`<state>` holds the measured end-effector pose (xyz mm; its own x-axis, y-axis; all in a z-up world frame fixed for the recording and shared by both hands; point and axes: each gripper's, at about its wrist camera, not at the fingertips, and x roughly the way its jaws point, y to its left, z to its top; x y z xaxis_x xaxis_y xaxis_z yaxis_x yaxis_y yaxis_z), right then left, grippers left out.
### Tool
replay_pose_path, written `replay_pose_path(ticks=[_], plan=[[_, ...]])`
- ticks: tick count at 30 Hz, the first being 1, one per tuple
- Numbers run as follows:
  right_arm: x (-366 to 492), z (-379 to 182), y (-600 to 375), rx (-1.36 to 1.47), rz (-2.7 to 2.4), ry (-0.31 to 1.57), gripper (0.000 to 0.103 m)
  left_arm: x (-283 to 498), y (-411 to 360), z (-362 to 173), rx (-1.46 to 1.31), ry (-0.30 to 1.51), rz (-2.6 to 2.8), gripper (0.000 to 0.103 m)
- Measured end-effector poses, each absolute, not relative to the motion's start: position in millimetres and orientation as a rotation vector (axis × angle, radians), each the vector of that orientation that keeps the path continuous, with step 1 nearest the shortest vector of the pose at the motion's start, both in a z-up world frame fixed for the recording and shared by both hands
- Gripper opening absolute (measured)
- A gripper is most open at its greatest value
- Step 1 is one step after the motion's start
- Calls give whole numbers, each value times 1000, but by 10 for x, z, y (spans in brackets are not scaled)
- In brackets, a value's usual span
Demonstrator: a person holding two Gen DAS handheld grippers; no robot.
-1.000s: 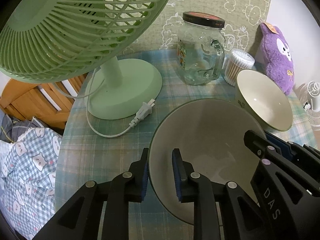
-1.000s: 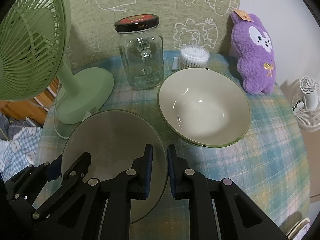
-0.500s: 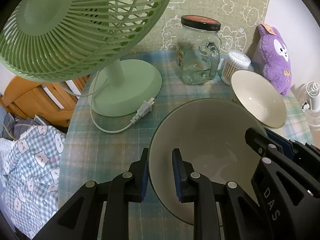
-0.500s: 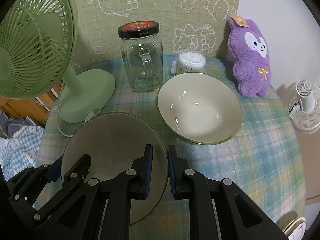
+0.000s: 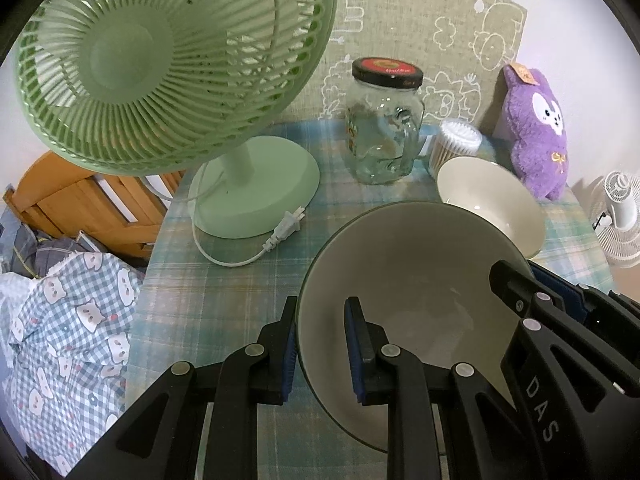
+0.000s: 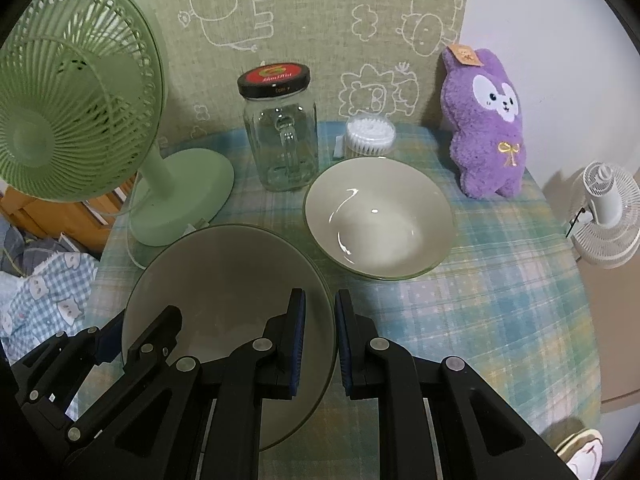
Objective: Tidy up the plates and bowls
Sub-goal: 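Lift the second grey plate off the table with both grippers, then carry the second grey plate with both grippers toward the flower-plate stack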
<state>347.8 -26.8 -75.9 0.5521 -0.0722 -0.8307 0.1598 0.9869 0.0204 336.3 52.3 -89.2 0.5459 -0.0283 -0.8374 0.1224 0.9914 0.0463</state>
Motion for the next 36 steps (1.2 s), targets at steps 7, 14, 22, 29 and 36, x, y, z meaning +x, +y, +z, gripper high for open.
replay_pose_path(ticks=[7,14,22,29,36], plan=[[3361,-625,-276,94,-128,965,18,3248,495,-752,97,971,-78,18],[3246,-471,-294,92,-122,945,18,3131,485,-611,83,948,-69,18],[3083,-287,-331,93,-114,926,18,2972,448,-433,77,927,-59,18],[2894,-123,-368,95,-107,906,18,2800,411,-282,70,906,-48,18],[2674,-3,-433,95,-104,885,18,2613,322,-176,64,892,-38,18]])
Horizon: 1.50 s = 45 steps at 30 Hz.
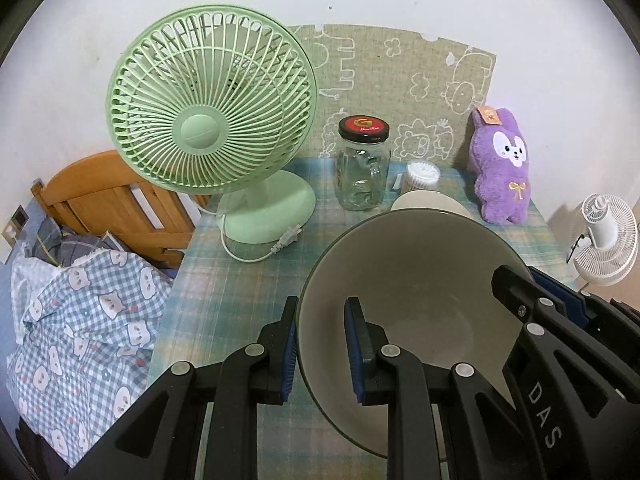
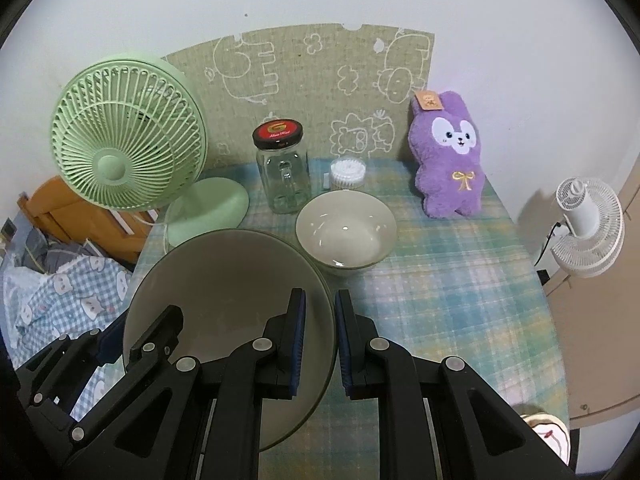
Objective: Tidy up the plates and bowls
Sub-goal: 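Carry the second grey plate with both grippers toward the flower-plate stack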
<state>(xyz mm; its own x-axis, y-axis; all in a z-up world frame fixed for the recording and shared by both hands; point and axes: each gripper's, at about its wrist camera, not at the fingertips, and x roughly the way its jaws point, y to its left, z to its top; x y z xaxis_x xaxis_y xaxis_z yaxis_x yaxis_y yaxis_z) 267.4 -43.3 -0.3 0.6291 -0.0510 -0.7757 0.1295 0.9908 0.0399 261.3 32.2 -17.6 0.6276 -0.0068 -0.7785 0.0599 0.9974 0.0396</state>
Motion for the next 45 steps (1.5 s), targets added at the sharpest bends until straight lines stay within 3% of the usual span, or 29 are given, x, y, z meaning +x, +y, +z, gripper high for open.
replay_pose_path(ticks=[45], plan=[[1195,-73,-869,101,-75,954,18,1254,-129,-239,60,946,-10,18]])
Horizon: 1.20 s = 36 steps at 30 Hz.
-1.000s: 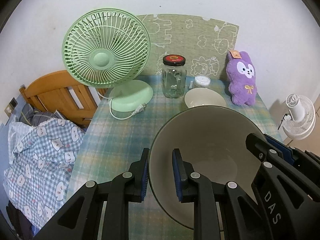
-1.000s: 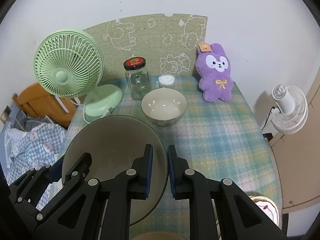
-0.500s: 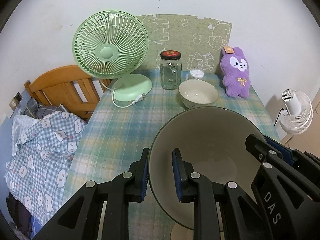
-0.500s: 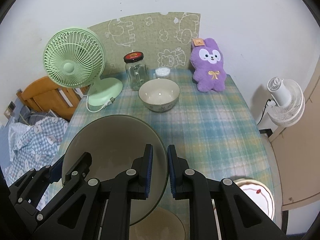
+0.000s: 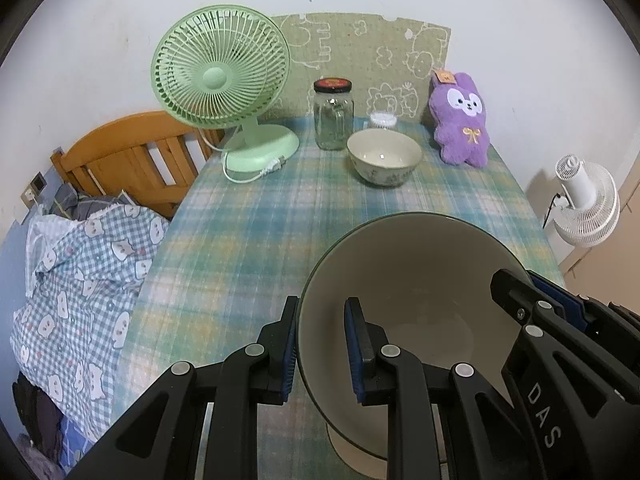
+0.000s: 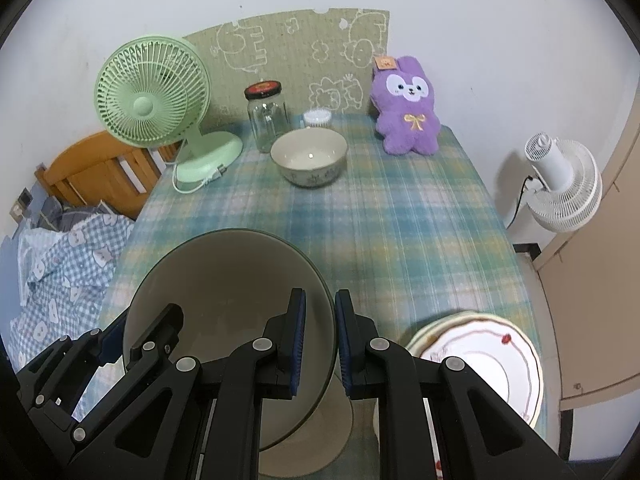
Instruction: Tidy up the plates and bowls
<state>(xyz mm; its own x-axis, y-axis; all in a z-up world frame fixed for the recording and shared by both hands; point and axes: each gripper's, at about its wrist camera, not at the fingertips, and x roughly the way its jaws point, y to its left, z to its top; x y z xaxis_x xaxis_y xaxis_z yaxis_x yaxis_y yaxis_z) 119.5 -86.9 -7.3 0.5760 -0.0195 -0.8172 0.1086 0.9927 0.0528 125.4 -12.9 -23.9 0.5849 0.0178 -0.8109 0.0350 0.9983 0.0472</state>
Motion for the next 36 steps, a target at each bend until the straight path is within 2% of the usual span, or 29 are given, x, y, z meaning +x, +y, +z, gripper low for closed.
replay_pose_path(ticks=[36], plan=[[930,-746,-927,89,-109,1105,18,965,-188,-879,75,1095,-48,18]])
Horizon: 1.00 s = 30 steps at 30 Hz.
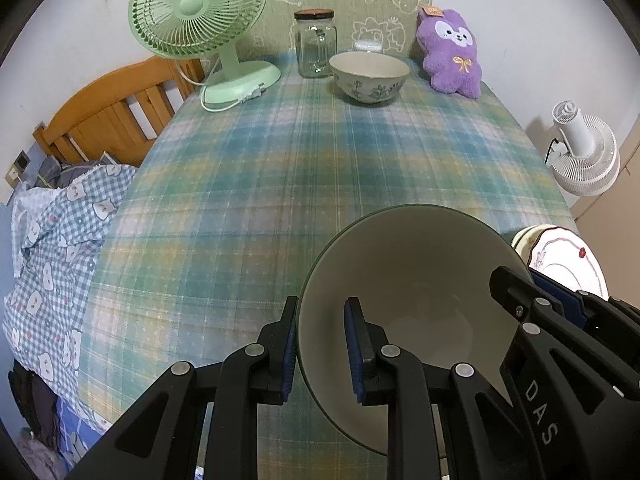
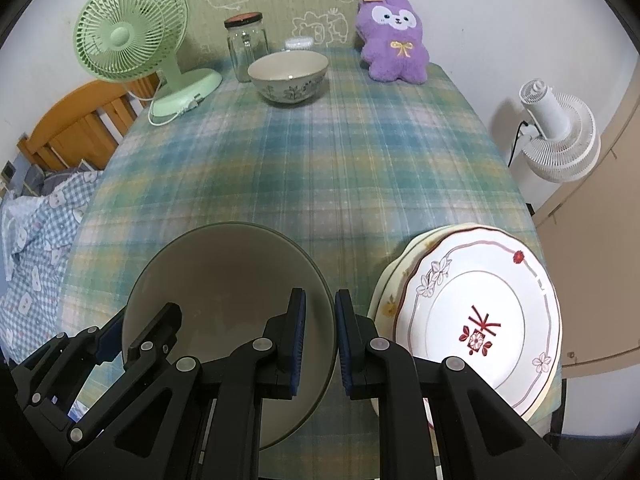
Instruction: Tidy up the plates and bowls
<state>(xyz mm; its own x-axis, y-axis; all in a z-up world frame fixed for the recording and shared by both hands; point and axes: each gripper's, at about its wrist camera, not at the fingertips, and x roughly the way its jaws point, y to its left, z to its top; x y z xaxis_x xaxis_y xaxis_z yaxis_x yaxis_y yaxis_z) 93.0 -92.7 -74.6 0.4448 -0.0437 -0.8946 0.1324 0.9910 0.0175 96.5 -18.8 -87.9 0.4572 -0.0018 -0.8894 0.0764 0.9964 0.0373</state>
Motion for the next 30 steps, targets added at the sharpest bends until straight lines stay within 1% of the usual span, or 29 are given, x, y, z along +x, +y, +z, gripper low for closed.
replay_pose_path(ticks=[8,11,15,20,23,24,25,27,28,30], plan=[[973,-868,-917,108,-111,1129,18,994,-173,-962,91,1102,-48,18],[972,-910,-896,90,-119,1132,21,1004,-150,-1034,62,1130,-61,18],[975,-921,-915,102,-120,1127,21,1010,-159,-1023,59,1116,-60,20],[981,-920,-928,114,-113,1120,21,1012,-164,-1018,46,1116,-80,34],[996,-920,-942,123,-93,1124,23,1009,-181,-996,49,1117,-77,38],[1008,-918,-941,121,-89,1128,29,1008,-190,-988,56,1117,-78,40],[1015,-913,-941,111,-89,1133,36,1009,-198,-983,61,1116,-77,46],[999,-880,-950,107,-93,1120,65,1009,-197,-957,58,1107,-75,55],[981,-844,-959,118,-83,1104,69,1012,-191,-937,52,1103,-73,58],[970,-795,-963,124,-74,1095,71,1009,-185,-892,49,1097,-64,59]])
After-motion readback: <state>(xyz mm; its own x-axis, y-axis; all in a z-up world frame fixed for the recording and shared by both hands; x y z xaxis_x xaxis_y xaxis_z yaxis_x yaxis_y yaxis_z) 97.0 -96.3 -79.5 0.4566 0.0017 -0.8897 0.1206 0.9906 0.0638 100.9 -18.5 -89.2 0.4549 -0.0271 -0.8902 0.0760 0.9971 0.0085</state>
